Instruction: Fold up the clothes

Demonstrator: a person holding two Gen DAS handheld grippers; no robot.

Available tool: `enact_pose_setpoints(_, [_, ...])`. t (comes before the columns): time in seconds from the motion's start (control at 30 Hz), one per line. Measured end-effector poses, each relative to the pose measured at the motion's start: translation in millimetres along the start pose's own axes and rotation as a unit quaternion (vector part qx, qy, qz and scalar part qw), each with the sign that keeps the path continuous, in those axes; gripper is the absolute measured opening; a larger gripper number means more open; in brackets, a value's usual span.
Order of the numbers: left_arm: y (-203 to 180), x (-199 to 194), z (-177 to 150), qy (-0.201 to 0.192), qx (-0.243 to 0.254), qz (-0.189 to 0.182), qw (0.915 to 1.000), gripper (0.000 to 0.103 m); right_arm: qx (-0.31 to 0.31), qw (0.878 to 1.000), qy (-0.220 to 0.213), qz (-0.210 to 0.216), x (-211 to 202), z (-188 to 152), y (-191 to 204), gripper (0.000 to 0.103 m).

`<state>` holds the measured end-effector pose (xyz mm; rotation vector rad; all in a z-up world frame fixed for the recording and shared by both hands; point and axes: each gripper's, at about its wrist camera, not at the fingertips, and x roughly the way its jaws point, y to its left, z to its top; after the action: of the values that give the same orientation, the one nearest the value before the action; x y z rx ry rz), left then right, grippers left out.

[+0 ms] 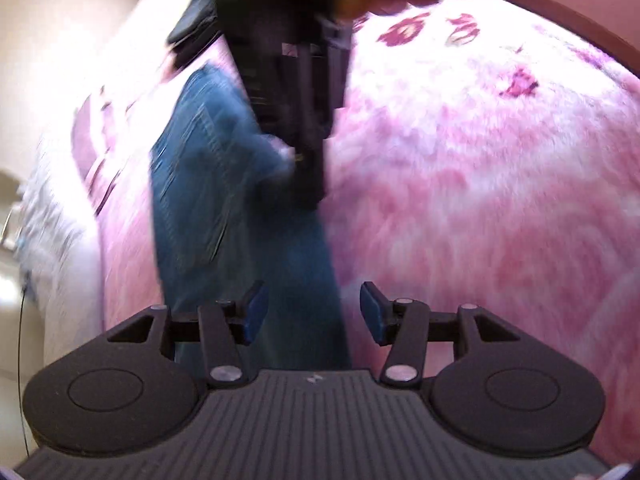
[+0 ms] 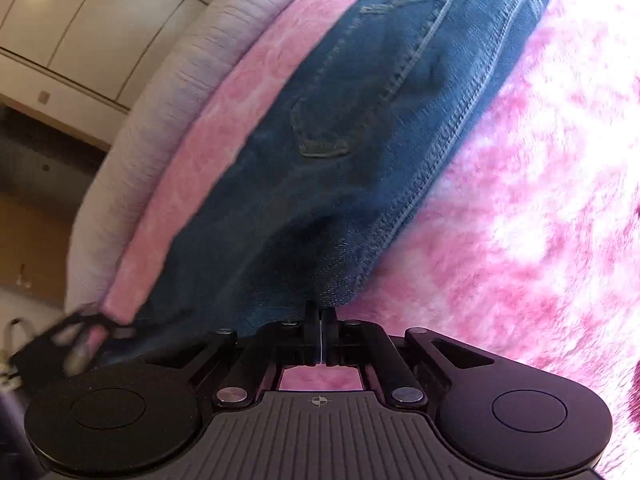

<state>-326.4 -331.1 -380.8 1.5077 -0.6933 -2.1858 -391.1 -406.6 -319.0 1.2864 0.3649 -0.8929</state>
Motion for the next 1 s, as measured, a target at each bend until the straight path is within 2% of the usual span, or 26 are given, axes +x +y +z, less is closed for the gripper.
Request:
enact_pose_setpoints(0.07, [-4.4, 9.9, 2.9, 0.01, 0.033, 0.004, 0.9994, 0.047, 0.02, 1.0, -0.003, 0.023, -12.4, 4.0, 1.3, 0.0])
enact_pose_setpoints(0.13, [-7.5, 19.0, 4.1, 0.022, 0.046, 0.002, 0.9987, 0.038, 0.042, 0.998, -0.006, 0.037, -23.3, 3.5, 2.6, 0.0])
enact_pose_setpoints(0.17, [-1.0, 19.8, 2.8, 0.021, 0.031, -0.006, 0.9993, 0.023, 0.051, 0.998, -0.006, 0.044, -26.9, 2.6, 3.0, 0.0])
enact_pose_setpoints(0.2, [9.1, 16.9, -0.9, 0.019, 0.005, -0.02, 0.9996, 0.012, 0.057, 0.997, -0.004, 0.051, -29.7, 1.7, 3.3, 0.0])
enact_pose_setpoints(0.23, [19.0, 15.3, -3.9, 0.015, -0.021, -0.038, 0.9989, 0.012, 0.062, 0.996, -0.003, 0.059, -33.3, 0.4, 3.5, 0.0])
enact_pose_setpoints(0.27, [29.0, 13.5, -6.9, 0.011, -0.048, -0.057, 0.9971, 0.006, 0.063, 0.996, -0.006, 0.062, -38.7, -1.5, 3.9, 0.0])
enact_pose_setpoints(0.33, [50.6, 6.6, -13.5, 0.002, -0.102, -0.097, 0.99, 0.004, 0.058, 0.997, -0.022, 0.052, -50.4, -5.1, 5.0, 0.0])
enact_pose_setpoints(0.37, [59.5, 5.7, -16.3, 0.003, -0.118, -0.104, 0.9875, 0.004, 0.054, 0.997, -0.032, 0.042, -55.6, -7.5, 5.4, 0.0])
enact_pose_setpoints(0.43, [77.8, 9.8, -21.1, 0.006, -0.151, -0.124, 0.9807, 0.004, 0.038, 0.998, -0.05, -0.012, -57.7, -16.3, 6.5, 0.006])
enact_pose_setpoints(0.47, [85.1, 10.5, -24.1, 0.007, -0.168, -0.128, 0.9774, 0.003, 0.029, 0.997, -0.055, -0.039, -55.7, -20.9, 7.6, 0.026])
enact_pose_setpoints(0.5, [89.7, 12.9, -25.3, 0.011, -0.181, -0.13, 0.9748, 0.002, 0.021, 0.997, -0.056, -0.058, -50.5, -25.2, 9.5, 0.063])
enact_pose_setpoints(0.53, [94.6, 15.4, -26.8, 0.015, -0.195, -0.133, 0.9717, 0.002, 0.014, 0.996, -0.062, -0.067, -44.6, -29.7, 11.1, 0.077])
enact_pose_setpoints(0.57, [102.1, 17.4, -30.5, 0.013, -0.214, -0.139, 0.9667, 0.001, 0.008, 0.995, -0.068, -0.075, -38.9, -32.5, 12.8, 0.083])
enact_pose_setpoints(0.77, [132.5, 8.6, -48.6, -0.012, -0.282, -0.127, 0.9509, 0.001, -0.001, 0.987, -0.123, -0.102, -5.7, -28.4, 24.7, 0.083])
enact_pose_setpoints(0.9, [135.7, -4.3, -53.6, -0.037, -0.291, -0.12, 0.9483, 0.001, -0.007, 0.98, -0.16, -0.12, 16.5, -25.6, 32.6, 0.083])
enact_pose_setpoints(0.97, [133.4, -1.9, -55.0, -0.037, -0.294, -0.117, 0.9479, 0.001, -0.01, 0.976, -0.178, -0.129, 27.5, -24.3, 36.5, 0.083])
enact_pose_setpoints(1.0, [130.3, -1.1, -54.7, -0.037, -0.291, -0.117, 0.9489, 0.001, -0.018, 0.972, -0.184, -0.145, 30.3, -23.9, 38.5, 0.072])
